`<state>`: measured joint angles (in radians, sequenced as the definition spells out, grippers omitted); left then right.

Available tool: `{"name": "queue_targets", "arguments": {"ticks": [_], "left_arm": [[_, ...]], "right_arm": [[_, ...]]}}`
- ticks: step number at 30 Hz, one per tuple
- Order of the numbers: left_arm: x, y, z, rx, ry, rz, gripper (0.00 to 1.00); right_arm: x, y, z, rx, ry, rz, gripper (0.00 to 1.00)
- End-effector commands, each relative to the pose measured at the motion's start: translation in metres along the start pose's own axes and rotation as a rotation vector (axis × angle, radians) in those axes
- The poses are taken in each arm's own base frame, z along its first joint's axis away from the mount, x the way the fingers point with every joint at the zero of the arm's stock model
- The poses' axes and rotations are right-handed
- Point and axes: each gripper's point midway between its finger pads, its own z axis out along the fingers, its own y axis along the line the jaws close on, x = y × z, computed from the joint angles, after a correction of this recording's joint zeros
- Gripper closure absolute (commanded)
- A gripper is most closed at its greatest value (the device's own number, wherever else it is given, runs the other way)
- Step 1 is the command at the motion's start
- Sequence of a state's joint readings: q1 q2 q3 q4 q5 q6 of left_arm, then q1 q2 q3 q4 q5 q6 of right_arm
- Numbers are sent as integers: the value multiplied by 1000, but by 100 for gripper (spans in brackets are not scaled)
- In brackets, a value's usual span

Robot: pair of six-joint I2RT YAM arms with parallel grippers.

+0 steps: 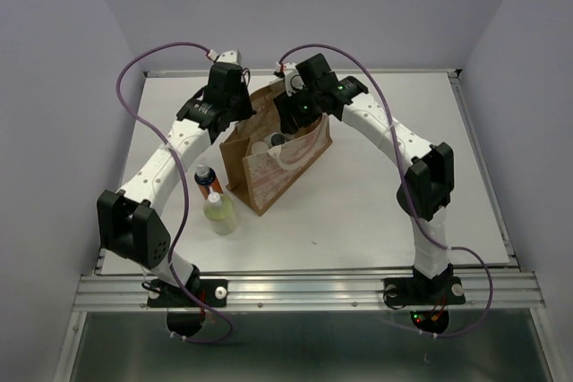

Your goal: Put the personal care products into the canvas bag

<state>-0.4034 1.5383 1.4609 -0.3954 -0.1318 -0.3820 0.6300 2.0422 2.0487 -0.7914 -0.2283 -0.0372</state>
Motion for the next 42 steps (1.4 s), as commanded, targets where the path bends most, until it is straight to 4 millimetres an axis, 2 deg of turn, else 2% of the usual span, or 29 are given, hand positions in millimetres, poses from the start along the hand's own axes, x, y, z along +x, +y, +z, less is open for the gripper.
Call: {"name": "queue_targets", "arguments": {"ticks": [1,7,14,19,24,29,31,32,34,36,39,40,42], "left_arm": [[-22,-5,-21,21,-86,2,100],[-23,-6,-22,21,-92,5,100],[-22,-4,-21,11,-89,8,100],[-21,-2,-19,0,-88,5,100],[-22,0,-20,-9,-92,5,100],[-22,0,-20,-9,-90,5,100],[-22,0,-20,-11,-90,4,100],[-22,0,-20,-10,-91,2,100],[-22,0,-20,-9,-89,2,100],[-22,-1,-20,-8,-90,1,100],[-21,-1,-19,-7,-86,1,100],[-22,-1,-19,-6,-88,1,100],[-21,-1,-17,-11,-82,0,100]], "right_arm": [[-42,10,-10,-28,-154,-63,99],[-28,19,6,-107,-137,-105,99],[-7,17,23,-123,-91,-115,99],[13,15,31,-127,-43,-107,87],[29,13,36,-121,-9,-94,85],[40,7,39,-85,15,-62,70],[37,4,37,-63,9,-49,62],[34,3,34,-48,-1,-42,47],[23,2,27,-30,-27,-40,35],[10,-1,16,0,-62,-40,33],[-17,-4,-5,50,-136,-39,23],[-19,-6,-8,61,-142,-39,23],[-33,-6,-20,79,-183,-43,10]]}}
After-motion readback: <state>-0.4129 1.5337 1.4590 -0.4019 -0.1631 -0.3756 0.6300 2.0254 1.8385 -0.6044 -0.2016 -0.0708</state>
